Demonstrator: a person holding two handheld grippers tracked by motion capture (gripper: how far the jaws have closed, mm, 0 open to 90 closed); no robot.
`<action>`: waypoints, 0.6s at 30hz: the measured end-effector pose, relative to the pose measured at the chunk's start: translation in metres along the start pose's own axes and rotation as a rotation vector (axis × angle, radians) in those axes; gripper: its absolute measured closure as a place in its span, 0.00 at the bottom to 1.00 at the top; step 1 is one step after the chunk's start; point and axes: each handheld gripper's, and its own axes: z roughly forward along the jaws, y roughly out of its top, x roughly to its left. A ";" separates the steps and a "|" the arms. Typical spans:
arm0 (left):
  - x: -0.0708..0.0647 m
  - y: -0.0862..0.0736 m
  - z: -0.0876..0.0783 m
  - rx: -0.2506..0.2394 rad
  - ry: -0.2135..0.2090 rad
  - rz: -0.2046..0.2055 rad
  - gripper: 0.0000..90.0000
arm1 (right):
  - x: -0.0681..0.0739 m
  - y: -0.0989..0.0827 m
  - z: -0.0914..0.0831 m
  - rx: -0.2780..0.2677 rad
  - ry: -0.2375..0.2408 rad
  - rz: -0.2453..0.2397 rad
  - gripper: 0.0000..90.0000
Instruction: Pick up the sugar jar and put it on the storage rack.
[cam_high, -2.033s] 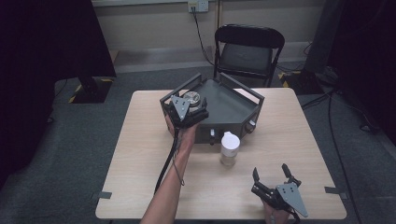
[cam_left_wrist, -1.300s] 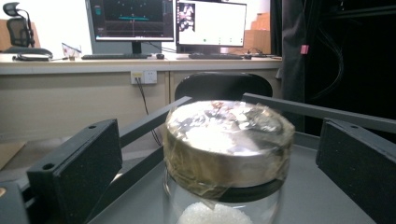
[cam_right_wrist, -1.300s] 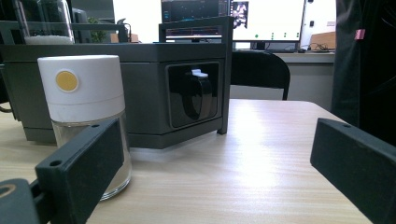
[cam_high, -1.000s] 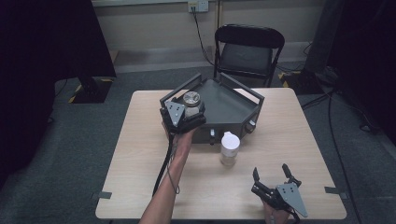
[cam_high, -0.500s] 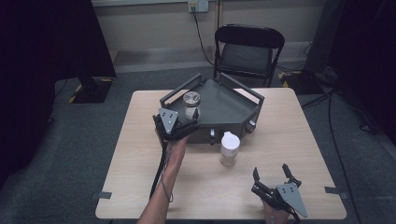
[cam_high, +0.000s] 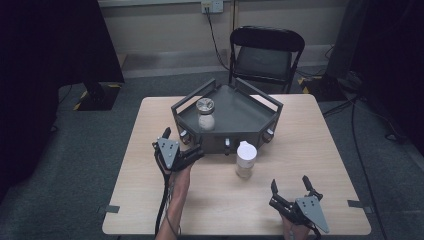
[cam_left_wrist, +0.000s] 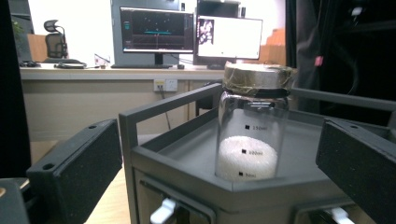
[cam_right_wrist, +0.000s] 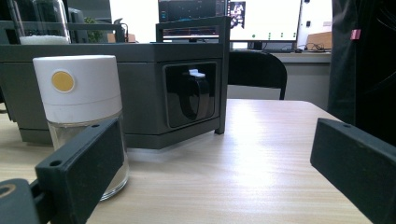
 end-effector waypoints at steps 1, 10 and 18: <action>0.000 0.000 -0.003 0.002 0.005 -0.003 0.00 | 0.000 0.000 0.000 0.000 0.000 0.000 0.02; -0.002 -0.015 -0.028 -0.033 0.020 -0.008 0.00 | 0.001 0.000 0.000 0.000 -0.004 -0.001 0.02; -0.002 -0.033 -0.054 -0.030 0.040 0.035 0.00 | 0.001 0.000 0.000 -0.001 -0.004 -0.001 0.02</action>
